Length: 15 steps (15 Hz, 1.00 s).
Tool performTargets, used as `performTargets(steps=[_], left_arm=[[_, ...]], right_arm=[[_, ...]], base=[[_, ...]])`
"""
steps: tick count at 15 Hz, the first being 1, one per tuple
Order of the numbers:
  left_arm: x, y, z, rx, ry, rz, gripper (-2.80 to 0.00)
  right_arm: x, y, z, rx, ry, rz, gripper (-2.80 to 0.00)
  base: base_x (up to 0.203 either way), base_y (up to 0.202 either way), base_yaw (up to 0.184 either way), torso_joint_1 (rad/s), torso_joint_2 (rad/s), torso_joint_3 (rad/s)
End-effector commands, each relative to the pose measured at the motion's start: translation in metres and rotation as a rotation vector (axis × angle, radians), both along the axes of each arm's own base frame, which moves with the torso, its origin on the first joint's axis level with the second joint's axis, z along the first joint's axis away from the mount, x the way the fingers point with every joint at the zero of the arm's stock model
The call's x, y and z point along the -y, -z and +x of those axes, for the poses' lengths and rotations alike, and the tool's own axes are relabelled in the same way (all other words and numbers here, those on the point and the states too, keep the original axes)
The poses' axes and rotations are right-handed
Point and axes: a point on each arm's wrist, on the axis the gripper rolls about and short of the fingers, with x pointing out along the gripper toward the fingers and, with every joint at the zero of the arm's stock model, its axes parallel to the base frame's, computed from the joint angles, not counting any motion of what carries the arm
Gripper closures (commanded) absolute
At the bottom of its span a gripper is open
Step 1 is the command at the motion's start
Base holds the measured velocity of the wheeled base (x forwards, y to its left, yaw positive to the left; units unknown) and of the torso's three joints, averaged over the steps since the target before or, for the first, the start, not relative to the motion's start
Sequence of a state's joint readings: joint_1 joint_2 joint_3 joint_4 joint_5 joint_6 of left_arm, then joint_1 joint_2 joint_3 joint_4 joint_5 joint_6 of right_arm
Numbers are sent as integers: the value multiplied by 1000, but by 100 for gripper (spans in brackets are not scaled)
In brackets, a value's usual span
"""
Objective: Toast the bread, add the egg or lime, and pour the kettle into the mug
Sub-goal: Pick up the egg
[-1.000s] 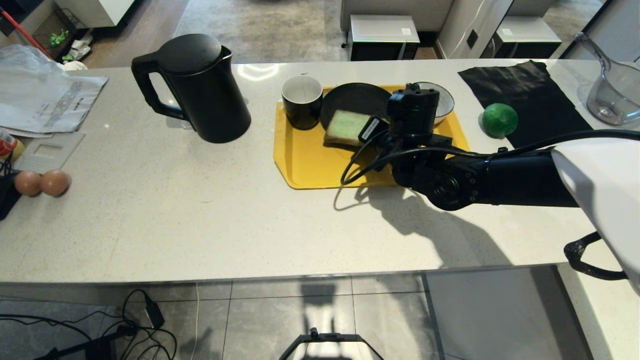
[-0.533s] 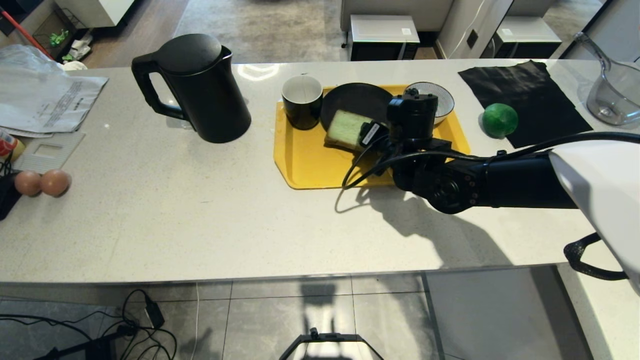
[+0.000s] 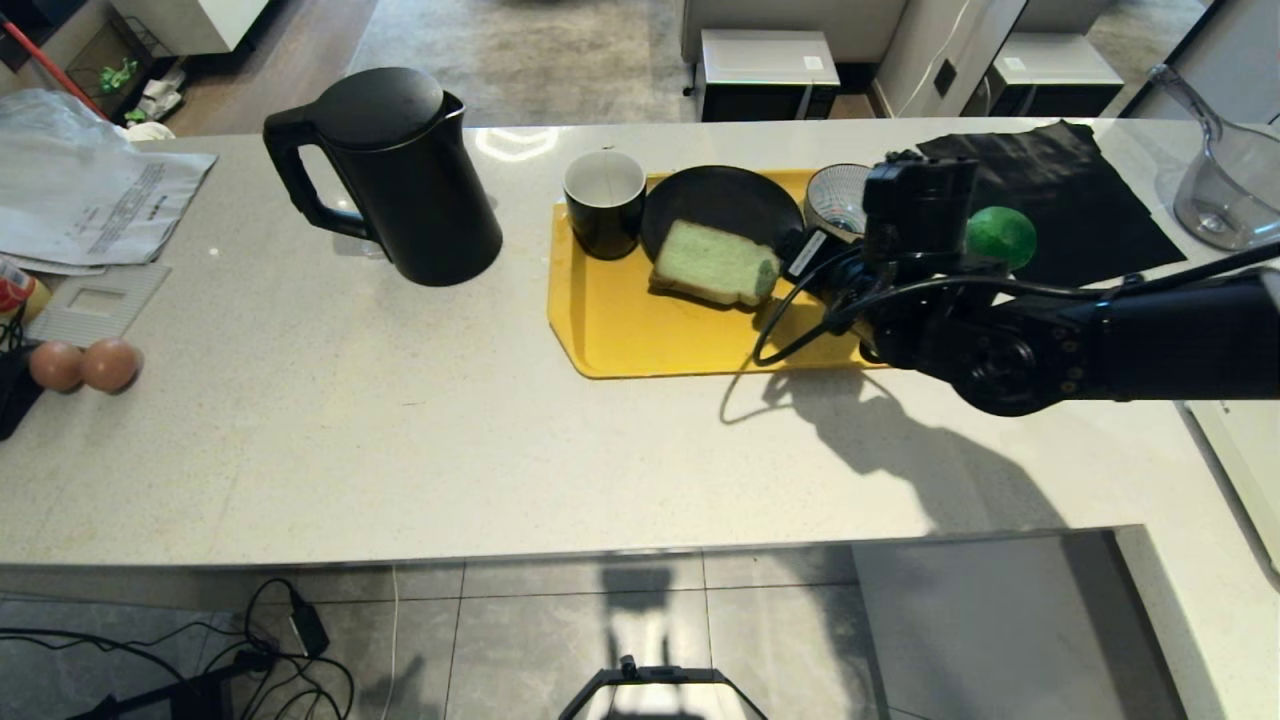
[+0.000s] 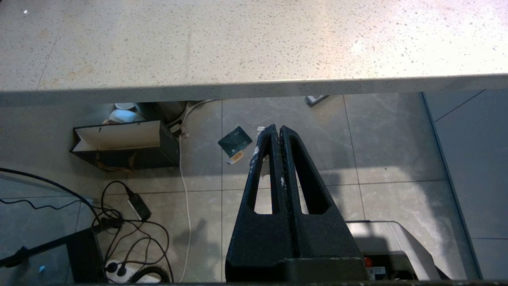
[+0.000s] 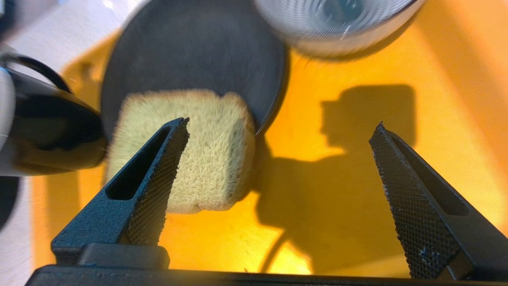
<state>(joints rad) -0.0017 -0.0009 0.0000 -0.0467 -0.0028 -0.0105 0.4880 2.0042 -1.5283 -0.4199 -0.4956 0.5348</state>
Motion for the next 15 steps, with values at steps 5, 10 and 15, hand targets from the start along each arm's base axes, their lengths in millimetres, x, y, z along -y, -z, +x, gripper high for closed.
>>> performTargets(steps=[5, 10, 15], left_arm=[[0, 4, 1, -14, 0, 0, 0], [0, 4, 1, -14, 0, 0, 0], [0, 4, 1, -14, 0, 0, 0]], right_arm=[[84, -72, -103, 143, -117, 28, 0], [102, -75, -139, 167, -123, -133, 0], [126, -84, -147, 195, -41, -347, 0]], base=[[0, 0, 0, 0, 0, 0], [0, 0, 0, 0, 0, 0], [0, 0, 0, 0, 0, 0]])
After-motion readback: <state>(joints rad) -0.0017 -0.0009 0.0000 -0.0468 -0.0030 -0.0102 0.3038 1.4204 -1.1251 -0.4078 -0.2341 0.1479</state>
